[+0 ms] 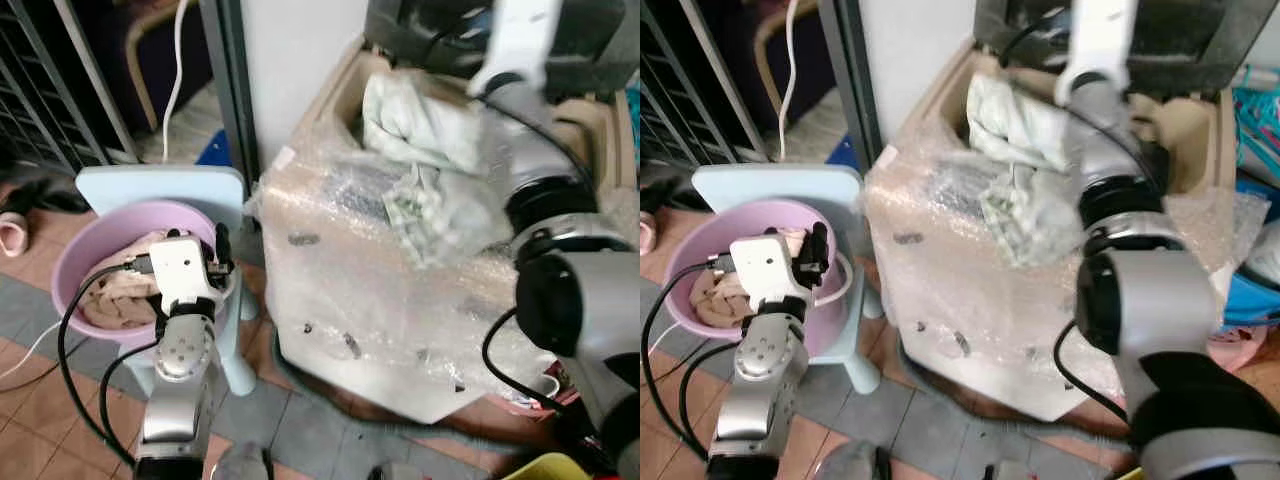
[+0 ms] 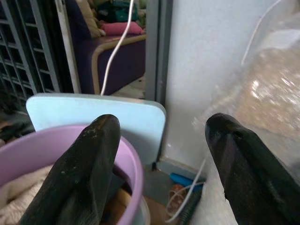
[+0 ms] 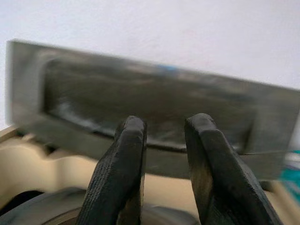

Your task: Clothes washing

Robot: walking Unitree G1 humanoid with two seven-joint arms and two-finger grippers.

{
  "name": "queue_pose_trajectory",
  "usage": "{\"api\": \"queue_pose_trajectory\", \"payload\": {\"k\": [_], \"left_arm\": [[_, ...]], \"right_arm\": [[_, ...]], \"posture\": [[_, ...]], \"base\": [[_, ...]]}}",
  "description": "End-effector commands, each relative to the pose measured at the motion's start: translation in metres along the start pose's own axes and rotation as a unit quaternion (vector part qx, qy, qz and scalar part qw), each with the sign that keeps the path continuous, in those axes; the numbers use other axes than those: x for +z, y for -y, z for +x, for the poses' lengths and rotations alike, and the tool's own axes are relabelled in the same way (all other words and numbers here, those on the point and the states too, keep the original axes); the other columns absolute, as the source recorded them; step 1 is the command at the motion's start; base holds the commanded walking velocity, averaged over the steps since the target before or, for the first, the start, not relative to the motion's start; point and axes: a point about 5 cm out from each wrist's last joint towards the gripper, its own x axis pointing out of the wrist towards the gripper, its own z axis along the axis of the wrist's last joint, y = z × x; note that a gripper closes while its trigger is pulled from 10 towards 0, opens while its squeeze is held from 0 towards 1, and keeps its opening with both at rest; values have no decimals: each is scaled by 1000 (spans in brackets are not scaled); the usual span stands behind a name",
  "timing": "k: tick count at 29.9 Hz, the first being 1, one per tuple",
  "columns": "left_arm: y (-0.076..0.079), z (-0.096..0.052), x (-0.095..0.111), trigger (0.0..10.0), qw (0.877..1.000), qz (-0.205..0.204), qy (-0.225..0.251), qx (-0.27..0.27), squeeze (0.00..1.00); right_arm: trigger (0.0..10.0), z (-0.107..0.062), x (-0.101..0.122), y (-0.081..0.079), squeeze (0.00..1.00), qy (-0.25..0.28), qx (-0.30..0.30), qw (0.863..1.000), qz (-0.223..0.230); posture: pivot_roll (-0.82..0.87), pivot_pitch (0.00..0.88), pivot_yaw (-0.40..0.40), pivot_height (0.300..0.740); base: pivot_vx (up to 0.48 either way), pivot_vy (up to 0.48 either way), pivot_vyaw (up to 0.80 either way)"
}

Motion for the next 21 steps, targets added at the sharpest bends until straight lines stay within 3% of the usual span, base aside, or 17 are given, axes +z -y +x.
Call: {"api": "queue_pose_trajectory", "payload": {"k": [1,3,7,10,13,14,17,21], "left_arm": [[1,-2,-1,10000,1000,0,-4,-1,0],[1,-2,-1,10000,1000,-1,-4,-1,0],[0,-3,-1,10000,1000,-1,-6,0,0],[0,-4,-2,10000,1000,-2,-8,0,0],[0,-4,-2,10000,1000,-4,-9,-5,0],[0,-4,-2,10000,1000,-4,-9,-5,0],[4,-2,-1,10000,1000,-8,-7,-18,0],[5,-1,-1,10000,1000,-10,-6,-23,0]], "right_arm": [[10000,-1,6,-10,0,19,26,999,-21],[10000,-5,-2,-14,0,17,45,998,-28],[10000,-25,-17,-16,0,66,93,994,-9],[10000,-55,-28,-20,0,100,169,980,-4],[10000,-77,-48,-26,0,71,250,966,-1],[10000,-77,-48,-26,0,71,250,966,-1],[10000,-96,-84,-22,0,-19,332,943,-4],[10000,-102,-104,-21,0,-64,373,925,-26]], "posture": [[51,0,-19,740],[53,0,-20,740],[51,0,-21,740],[40,0,-16,740],[30,0,-9,740],[30,0,-9,740],[18,0,3,740],[16,0,5,740]], "base": [[0,0,0],[0,0,0],[0,0,0],[0,0,0],[0,0,0],[0,0,0],[0,0,0],[0,0,0]]}}
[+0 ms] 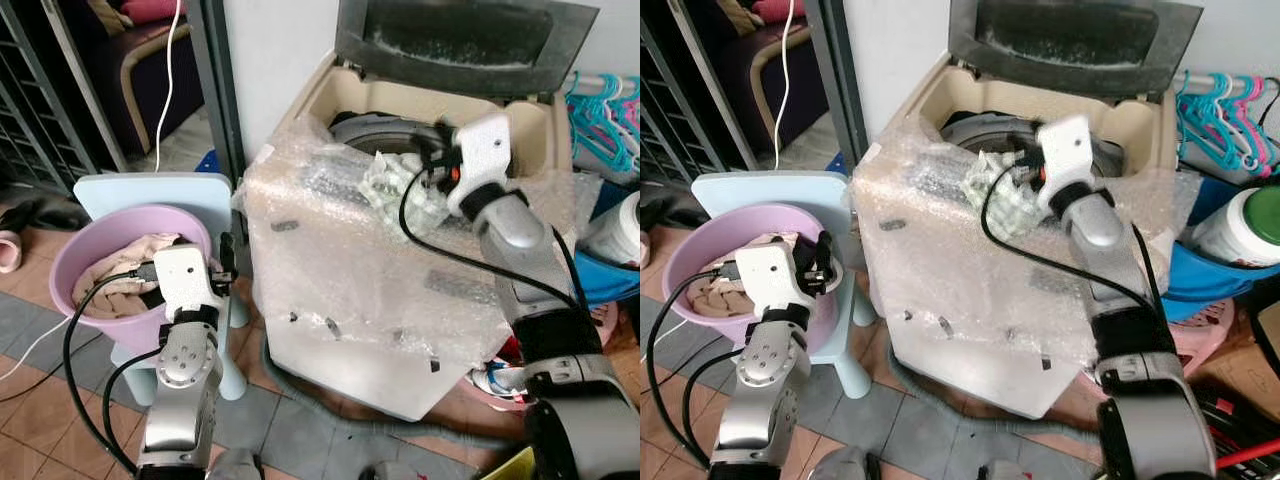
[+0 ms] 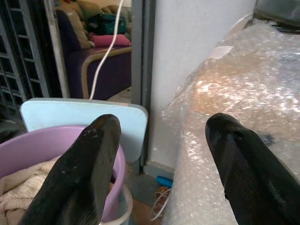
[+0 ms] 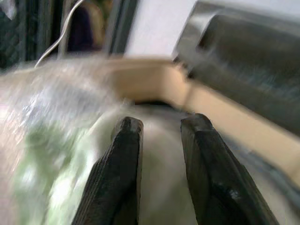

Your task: Clothes washing

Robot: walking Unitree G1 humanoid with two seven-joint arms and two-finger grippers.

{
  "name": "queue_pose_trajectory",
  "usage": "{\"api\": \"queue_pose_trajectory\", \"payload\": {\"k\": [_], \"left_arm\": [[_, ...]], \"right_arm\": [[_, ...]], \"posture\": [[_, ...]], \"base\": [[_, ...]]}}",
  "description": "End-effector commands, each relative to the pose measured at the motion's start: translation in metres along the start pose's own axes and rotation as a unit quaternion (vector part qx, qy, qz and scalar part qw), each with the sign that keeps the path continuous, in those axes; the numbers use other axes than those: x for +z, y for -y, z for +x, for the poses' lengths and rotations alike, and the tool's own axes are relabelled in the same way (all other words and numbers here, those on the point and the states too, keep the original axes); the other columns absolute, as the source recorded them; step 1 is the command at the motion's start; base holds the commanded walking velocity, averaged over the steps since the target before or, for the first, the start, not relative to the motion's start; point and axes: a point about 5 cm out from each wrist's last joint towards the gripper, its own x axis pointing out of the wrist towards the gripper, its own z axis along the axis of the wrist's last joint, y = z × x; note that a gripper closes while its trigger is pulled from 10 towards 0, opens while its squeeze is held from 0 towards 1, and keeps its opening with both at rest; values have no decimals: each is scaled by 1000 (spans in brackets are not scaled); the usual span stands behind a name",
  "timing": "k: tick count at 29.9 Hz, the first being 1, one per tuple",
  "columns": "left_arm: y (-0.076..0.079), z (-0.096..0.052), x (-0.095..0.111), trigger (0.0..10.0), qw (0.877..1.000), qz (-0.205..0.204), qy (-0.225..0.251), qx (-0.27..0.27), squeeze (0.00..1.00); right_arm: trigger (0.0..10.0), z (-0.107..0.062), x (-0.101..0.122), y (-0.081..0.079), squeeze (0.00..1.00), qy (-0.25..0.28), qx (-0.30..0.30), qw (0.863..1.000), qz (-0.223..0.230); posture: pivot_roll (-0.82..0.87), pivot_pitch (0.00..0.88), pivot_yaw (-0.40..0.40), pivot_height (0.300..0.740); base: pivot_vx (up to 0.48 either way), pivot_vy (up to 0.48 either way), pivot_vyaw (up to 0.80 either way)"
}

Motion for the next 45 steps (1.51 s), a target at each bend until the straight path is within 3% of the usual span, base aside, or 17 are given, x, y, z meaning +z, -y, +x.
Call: {"api": "queue_pose_trajectory", "payload": {"k": [1,4,8,10,13,14,18,20,25,29,30,33,35,37,38,43,45], "left_arm": [[4,3,3,10000,1000,-6,5,-12,0],[7,3,6,10000,1000,-9,13,-19,0],[6,2,6,10000,1000,-7,15,-17,0],[5,1,6,10000,1000,-7,13,-13,0],[4,1,5,10000,1000,-5,11,-11,0],[4,1,5,10000,1000,-5,11,-11,0],[3,2,4,10000,1000,0,6,-5,0],[2,2,4,10000,1000,2,5,0,0],[-2,1,2,10000,1000,1,-1,14,0],[-2,3,3,10000,1000,-5,-3,15,0],[-1,4,4,10000,1000,-6,0,13,0],[-1,4,4,10000,1000,-8,1,11,0],[-2,4,4,10000,1000,-8,-1,11,0],[-2,3,4,10000,1000,-4,1,6,0],[-1,3,4,10000,1000,-3,4,0,0],[2,5,6,10000,1000,-6,8,-4,0],[4,5,6,10000,1000,-9,9,-5,0]], "right_arm": [[10000,0,-13,-1,0,-40,32,999,-9],[10000,-2,-36,-2,0,-115,56,991,-37],[10000,0,-40,2,0,-145,43,988,-41],[10000,3,-40,7,0,-163,17,985,-45],[10000,13,-28,28,0,-158,-96,981,-55],[10000,13,-28,28,0,-158,-96,981,-55],[10000,22,15,63,0,-67,-261,962,-37],[10000,22,38,74,0,-11,-304,952,-43],[10000,23,75,68,0,88,-293,948,-94],[10000,22,77,52,0,110,-261,954,-95],[10000,20,71,40,1000,113,-235,962,-82],[10000,17,64,25,1000,120,-209,968,-69],[10000,14,59,5,1000,124,-142,981,-51],[10000,12,48,-4,1000,98,-99,989,-40],[10000,9,26,-10,1000,38,-61,997,-21],[10000,5,-3,-5,1000,-53,-70,996,-7],[10000,2,-24,5,1000,-123,-114,986,10]], "posture": [[16,0,5,740],[23,0,2,740],[32,0,-3,740],[32,0,-3,740],[36,0,-4,740],[36,0,-4,740],[41,0,-4,740],[44,0,-5,740],[39,0,-7,740],[32,0,-7,740],[25,0,-4,740],[19,0,3,740],[18,0,10,740],[13,0,13,740],[14,0,12,740],[14,0,12,740],[17,0,5,740]], "base": [[0,0,0],[0,0,0],[0,0,0],[0,0,0],[0,0,0],[0,0,0],[0,0,0],[0,0,0],[0,0,0],[0,75,0],[0,480,0],[0,480,0],[0,240,0],[0,0,0],[0,0,0],[0,0,0],[0,0,0]]}}
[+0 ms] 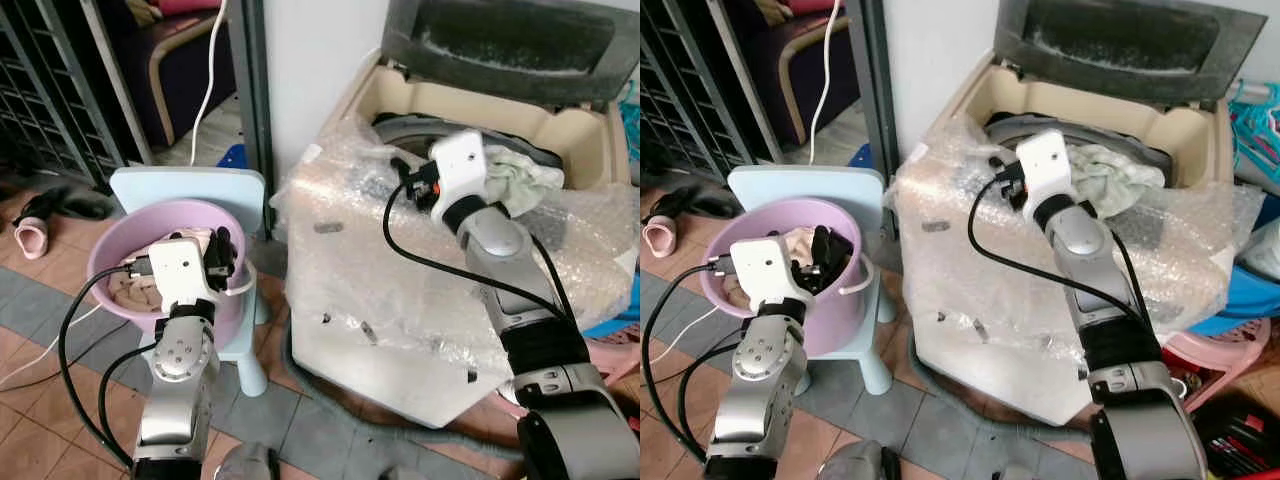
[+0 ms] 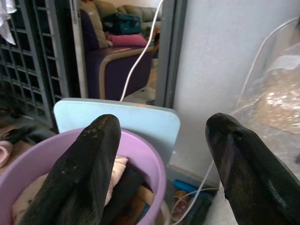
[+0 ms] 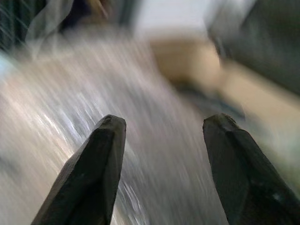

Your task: Clothes washing

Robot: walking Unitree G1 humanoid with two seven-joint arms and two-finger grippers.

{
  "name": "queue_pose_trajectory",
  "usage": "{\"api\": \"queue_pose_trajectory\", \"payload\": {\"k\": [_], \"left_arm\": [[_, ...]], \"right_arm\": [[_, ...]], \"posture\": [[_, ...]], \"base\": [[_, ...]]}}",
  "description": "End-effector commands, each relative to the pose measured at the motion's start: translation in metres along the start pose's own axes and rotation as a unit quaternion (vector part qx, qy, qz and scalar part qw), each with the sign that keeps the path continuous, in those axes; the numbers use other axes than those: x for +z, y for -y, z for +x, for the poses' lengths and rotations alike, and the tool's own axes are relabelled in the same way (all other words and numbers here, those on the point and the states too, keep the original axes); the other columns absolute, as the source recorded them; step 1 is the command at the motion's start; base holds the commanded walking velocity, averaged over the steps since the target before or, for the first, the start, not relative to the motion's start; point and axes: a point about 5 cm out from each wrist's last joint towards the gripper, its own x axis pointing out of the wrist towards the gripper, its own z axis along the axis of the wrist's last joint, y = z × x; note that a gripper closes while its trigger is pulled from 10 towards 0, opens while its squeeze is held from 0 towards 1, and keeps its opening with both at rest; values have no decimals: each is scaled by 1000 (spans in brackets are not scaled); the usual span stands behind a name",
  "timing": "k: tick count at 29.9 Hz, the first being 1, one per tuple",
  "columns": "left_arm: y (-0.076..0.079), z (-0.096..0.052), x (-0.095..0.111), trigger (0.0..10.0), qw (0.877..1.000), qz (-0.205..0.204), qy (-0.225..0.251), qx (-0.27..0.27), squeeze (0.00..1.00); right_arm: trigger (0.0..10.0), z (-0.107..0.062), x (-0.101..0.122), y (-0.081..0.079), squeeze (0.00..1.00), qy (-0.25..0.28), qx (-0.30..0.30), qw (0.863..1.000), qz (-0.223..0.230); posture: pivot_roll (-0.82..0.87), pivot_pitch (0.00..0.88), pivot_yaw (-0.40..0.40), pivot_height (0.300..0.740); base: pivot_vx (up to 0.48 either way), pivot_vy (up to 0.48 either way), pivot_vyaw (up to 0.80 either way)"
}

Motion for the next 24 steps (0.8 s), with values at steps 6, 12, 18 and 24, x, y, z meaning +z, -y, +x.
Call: {"api": "queue_pose_trajectory", "payload": {"k": [6,12,18,24], "left_arm": [[1,-1,1,10000,1000,-2,4,-2,0],[2,-1,1,10000,1000,-1,3,-3,0],[2,0,0,10000,1000,-6,0,-1,0],[2,2,2,10000,1000,-12,2,-2,0]], "right_arm": [[10000,-8,-15,45,1000,-64,-149,986,39],[10000,-3,-11,53,941,-57,-178,979,75],[10000,3,26,34,612,60,-116,987,97],[10000,-4,52,9,0,152,-77,985,26]], "posture": [[32,0,-7,740],[33,0,-7,740],[31,0,2,740],[25,0,16,740]], "base": [[0,0,0],[0,0,0],[0,0,0],[0,217,0]]}}
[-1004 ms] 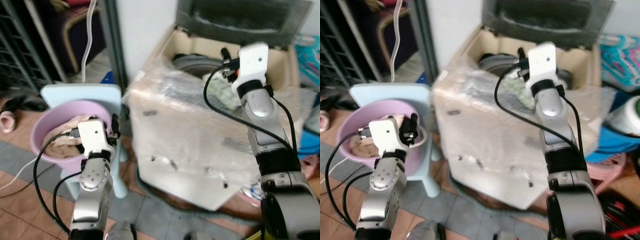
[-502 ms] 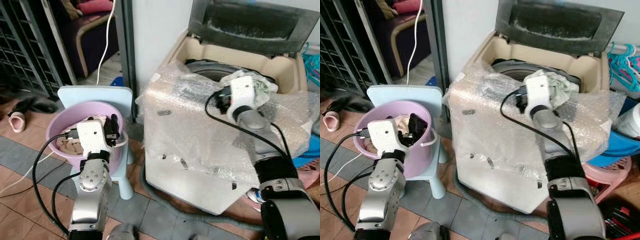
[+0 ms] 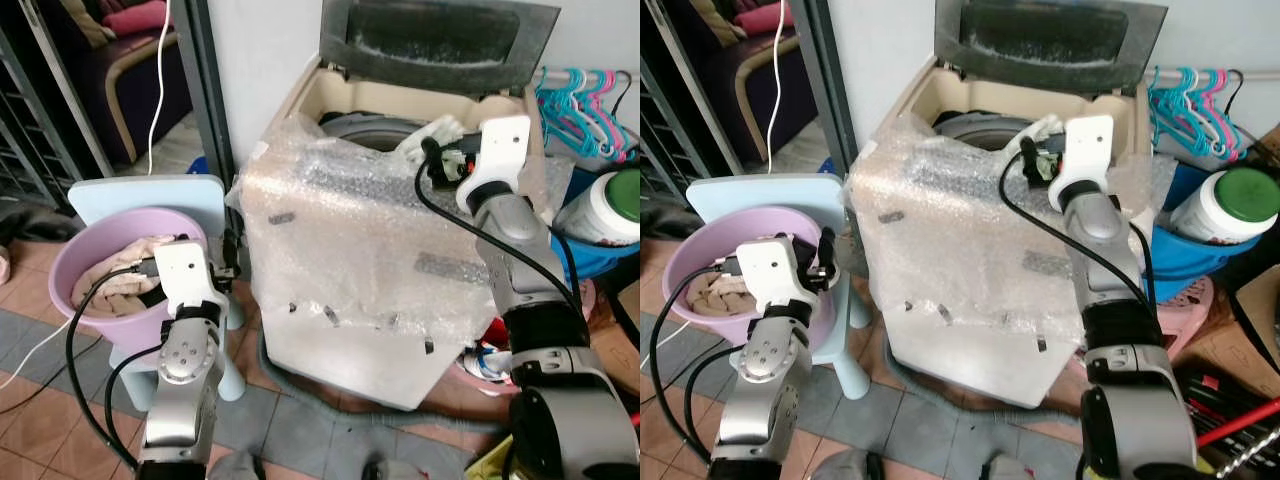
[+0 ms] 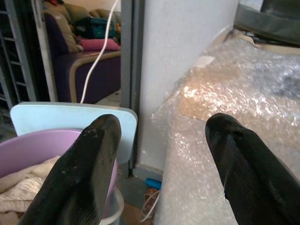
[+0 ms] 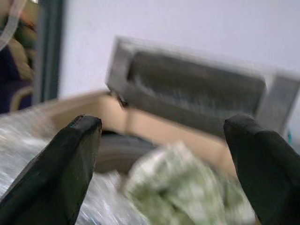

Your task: Clothes washing

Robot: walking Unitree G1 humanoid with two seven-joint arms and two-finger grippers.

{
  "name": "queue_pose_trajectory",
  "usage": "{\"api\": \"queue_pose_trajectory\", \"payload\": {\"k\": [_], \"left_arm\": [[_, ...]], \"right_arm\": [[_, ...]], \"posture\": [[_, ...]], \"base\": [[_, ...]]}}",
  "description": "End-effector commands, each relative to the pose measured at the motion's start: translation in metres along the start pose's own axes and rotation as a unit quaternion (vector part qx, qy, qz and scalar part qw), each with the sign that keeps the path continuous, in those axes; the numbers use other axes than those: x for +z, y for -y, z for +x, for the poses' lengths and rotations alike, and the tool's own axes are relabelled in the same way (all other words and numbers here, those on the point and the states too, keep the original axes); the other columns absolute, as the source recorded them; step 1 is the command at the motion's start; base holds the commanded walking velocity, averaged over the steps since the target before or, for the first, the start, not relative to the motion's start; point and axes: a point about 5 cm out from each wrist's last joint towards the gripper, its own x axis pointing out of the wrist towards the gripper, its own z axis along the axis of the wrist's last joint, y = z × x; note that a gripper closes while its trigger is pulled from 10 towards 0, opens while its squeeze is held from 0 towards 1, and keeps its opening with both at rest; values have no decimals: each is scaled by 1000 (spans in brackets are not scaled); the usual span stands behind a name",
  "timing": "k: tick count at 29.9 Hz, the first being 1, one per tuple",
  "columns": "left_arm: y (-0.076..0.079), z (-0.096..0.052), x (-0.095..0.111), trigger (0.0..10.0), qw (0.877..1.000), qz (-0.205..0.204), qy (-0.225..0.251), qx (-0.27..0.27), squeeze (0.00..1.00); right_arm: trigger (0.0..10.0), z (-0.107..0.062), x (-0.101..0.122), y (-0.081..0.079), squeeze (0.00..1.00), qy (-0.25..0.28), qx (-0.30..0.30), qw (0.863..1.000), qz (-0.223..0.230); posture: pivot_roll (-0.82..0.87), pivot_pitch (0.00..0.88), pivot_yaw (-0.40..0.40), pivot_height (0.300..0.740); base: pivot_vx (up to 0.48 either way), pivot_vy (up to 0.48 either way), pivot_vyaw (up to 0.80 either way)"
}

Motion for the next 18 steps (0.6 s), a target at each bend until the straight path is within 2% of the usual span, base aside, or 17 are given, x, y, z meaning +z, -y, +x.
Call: {"api": "queue_pose_trajectory", "payload": {"k": [1,9,18], "left_arm": [[0,3,2,10000,1000,-2,3,-1,0],[2,3,2,10000,1000,-4,3,2,0],[1,2,1,10000,1000,-6,0,6,0]], "right_arm": [[10000,-2,2,-7,0,9,13,1000,-11],[10000,-9,2,-14,0,16,28,999,-1],[10000,-27,-7,-34,0,3,50,999,9]], "posture": [[25,0,16,740],[16,0,12,740],[15,0,15,740]], "base": [[0,480,0],[0,480,0],[0,480,0]]}}
